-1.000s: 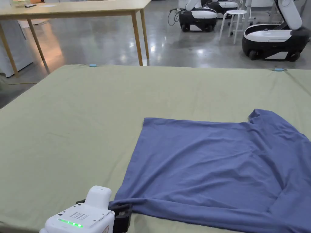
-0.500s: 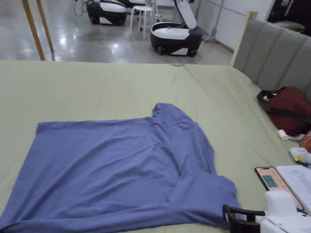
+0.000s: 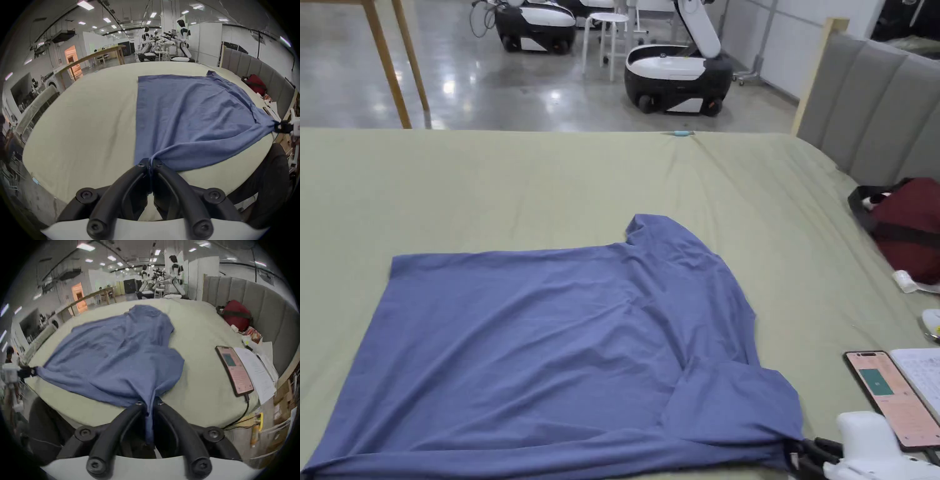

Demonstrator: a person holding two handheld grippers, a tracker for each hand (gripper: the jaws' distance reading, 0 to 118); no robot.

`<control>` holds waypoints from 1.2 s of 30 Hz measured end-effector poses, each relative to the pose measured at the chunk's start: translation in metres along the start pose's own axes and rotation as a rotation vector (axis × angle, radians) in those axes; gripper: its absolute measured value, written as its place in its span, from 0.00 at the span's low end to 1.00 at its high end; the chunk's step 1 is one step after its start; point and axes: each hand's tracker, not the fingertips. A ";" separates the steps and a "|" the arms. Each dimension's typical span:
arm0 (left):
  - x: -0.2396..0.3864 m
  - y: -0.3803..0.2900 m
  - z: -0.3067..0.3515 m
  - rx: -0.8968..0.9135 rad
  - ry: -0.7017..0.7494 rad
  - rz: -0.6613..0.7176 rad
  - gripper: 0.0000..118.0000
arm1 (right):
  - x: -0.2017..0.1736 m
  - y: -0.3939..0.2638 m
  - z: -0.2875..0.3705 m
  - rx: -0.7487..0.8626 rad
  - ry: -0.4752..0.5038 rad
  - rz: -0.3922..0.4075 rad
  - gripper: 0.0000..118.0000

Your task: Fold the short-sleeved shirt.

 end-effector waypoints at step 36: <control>0.041 0.033 -0.010 0.341 0.138 -0.048 0.74 | -0.136 0.076 -0.009 0.454 -0.014 0.147 0.40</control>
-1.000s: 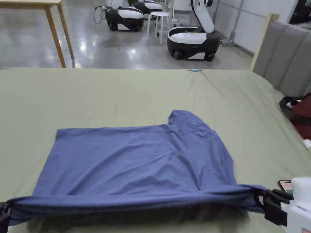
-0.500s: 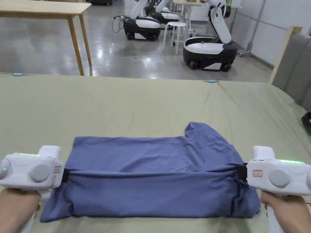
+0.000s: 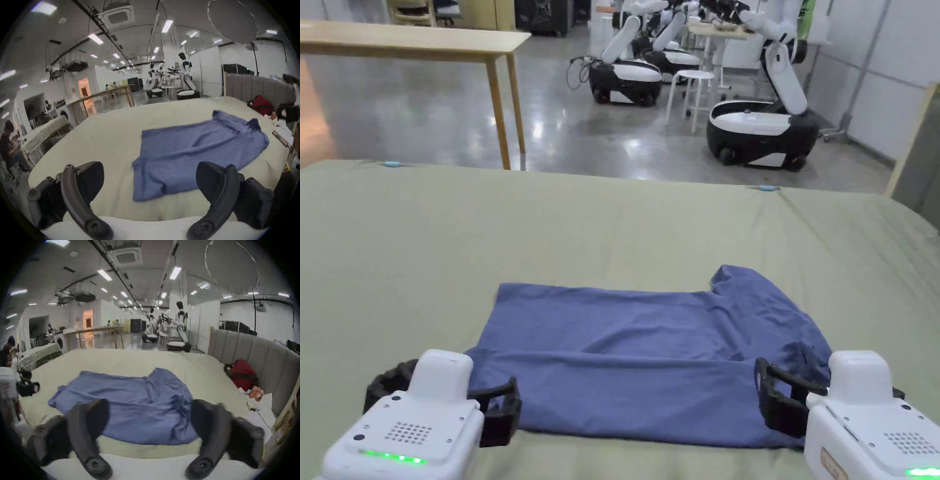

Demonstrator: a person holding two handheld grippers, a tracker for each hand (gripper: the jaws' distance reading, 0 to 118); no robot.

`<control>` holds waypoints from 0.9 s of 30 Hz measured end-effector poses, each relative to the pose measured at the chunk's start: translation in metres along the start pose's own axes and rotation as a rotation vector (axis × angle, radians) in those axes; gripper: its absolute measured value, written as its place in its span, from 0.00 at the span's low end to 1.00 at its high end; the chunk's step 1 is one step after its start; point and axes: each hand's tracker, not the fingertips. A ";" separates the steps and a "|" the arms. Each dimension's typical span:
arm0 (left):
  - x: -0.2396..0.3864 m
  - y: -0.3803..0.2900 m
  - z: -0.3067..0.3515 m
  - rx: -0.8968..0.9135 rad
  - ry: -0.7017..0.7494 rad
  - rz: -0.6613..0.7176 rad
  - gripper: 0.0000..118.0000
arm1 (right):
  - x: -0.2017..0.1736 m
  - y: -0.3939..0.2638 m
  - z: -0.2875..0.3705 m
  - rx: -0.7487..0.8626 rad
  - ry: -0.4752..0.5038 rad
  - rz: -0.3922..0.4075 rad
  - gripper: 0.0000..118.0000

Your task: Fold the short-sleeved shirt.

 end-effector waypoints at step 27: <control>-0.039 -0.023 -0.143 -0.432 -0.058 0.036 0.32 | 0.105 -0.027 -0.013 -0.296 -0.186 -0.058 0.15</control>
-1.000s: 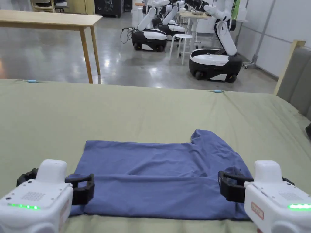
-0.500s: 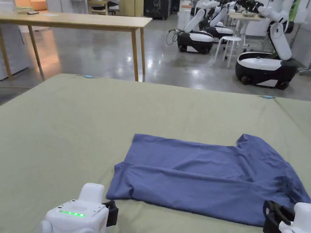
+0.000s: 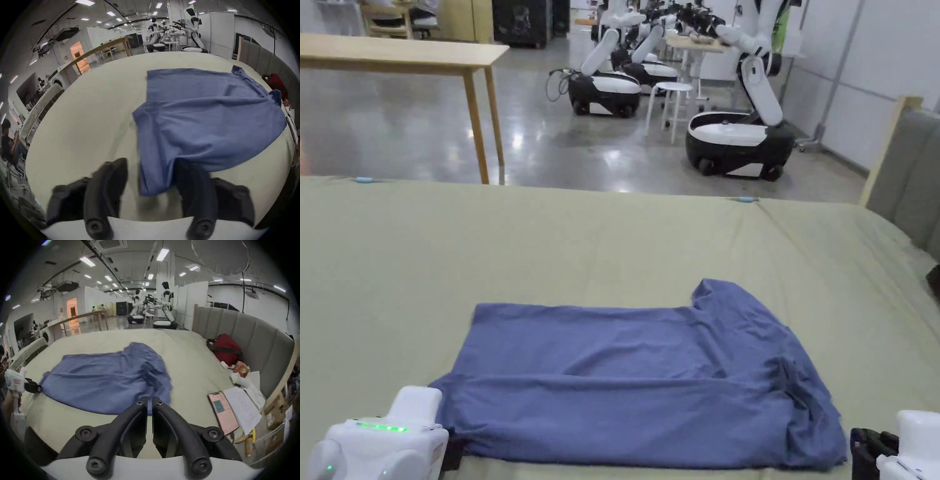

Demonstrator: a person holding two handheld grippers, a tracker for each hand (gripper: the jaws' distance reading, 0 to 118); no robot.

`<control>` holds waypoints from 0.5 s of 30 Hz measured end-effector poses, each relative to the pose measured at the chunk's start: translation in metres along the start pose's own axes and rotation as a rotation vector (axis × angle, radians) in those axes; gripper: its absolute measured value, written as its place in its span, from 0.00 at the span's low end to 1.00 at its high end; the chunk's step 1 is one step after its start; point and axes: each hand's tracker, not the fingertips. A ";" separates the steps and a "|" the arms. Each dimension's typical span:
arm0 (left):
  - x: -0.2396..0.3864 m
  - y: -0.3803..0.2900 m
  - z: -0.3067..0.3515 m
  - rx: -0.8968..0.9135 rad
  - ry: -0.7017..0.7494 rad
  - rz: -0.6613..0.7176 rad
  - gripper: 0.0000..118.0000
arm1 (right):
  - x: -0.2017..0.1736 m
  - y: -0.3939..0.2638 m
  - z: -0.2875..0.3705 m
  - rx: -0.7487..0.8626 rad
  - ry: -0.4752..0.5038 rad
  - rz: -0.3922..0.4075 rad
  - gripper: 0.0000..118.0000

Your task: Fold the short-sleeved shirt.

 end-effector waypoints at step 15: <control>0.025 0.026 0.046 0.031 0.000 -0.069 0.04 | 0.016 0.001 -0.126 -0.225 0.174 -0.068 0.10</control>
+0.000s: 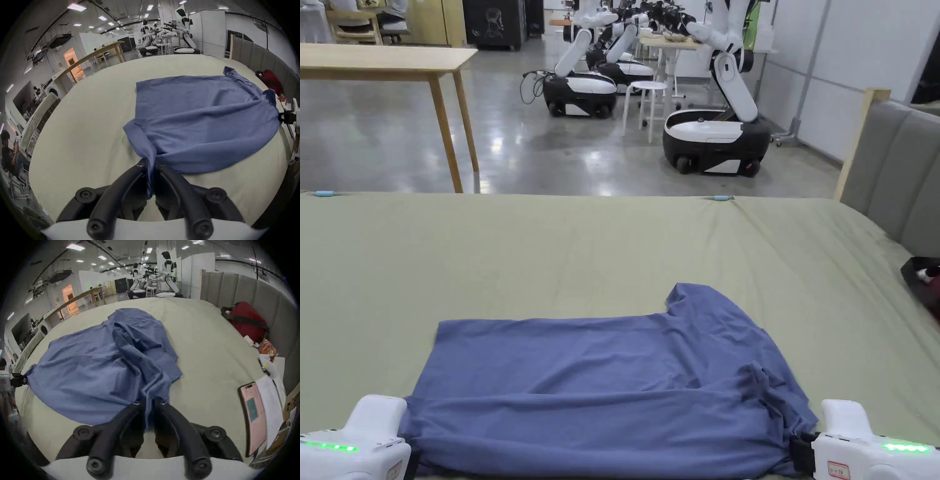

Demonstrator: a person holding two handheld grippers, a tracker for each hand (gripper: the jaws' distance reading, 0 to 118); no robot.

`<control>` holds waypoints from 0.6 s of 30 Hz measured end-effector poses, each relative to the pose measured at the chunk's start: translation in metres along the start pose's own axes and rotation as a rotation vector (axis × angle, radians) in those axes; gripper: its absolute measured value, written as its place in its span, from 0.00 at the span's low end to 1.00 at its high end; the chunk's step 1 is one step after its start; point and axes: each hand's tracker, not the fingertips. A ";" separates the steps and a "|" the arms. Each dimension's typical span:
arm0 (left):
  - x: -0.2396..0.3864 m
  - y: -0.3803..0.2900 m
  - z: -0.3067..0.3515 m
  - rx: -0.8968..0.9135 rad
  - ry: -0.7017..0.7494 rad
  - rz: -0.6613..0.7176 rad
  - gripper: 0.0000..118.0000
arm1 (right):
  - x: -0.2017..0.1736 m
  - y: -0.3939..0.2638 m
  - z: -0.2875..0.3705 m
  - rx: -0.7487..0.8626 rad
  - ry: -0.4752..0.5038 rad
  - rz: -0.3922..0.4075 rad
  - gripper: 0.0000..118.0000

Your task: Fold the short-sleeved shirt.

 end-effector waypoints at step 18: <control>-0.026 -0.032 0.116 0.135 -0.069 0.057 0.03 | -0.005 -0.023 0.153 0.138 -0.023 0.034 0.07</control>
